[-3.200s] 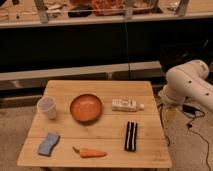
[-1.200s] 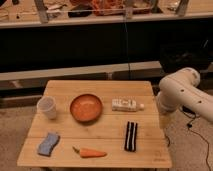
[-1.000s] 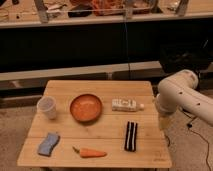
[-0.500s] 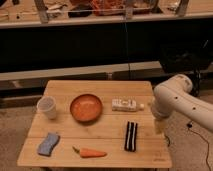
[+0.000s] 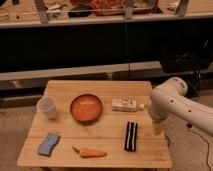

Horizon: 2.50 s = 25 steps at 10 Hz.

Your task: Push the eraser across the table

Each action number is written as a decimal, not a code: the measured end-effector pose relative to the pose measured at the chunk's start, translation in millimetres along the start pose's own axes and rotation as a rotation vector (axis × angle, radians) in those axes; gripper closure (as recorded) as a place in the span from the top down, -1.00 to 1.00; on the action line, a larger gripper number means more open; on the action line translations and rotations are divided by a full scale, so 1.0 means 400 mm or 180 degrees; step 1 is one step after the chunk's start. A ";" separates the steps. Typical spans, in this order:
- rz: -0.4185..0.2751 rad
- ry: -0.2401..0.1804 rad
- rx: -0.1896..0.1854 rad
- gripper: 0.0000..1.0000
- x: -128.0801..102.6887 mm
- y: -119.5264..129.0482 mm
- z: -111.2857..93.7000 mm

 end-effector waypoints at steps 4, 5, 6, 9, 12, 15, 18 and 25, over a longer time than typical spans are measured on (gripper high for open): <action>-0.0161 0.0003 0.0012 0.60 -0.017 0.008 0.023; -0.0215 0.0000 0.0012 0.60 -0.024 0.009 0.028; -0.0264 -0.0004 0.0012 0.60 -0.031 0.010 0.034; -0.0358 -0.0017 0.0005 0.60 -0.043 0.014 0.043; -0.0424 -0.0030 -0.0007 0.60 -0.056 0.017 0.052; -0.0499 -0.0045 -0.0023 0.60 -0.070 0.019 0.062; -0.0575 -0.0059 -0.0039 0.60 -0.086 0.021 0.069; -0.0728 -0.0084 -0.0083 0.60 -0.108 0.024 0.076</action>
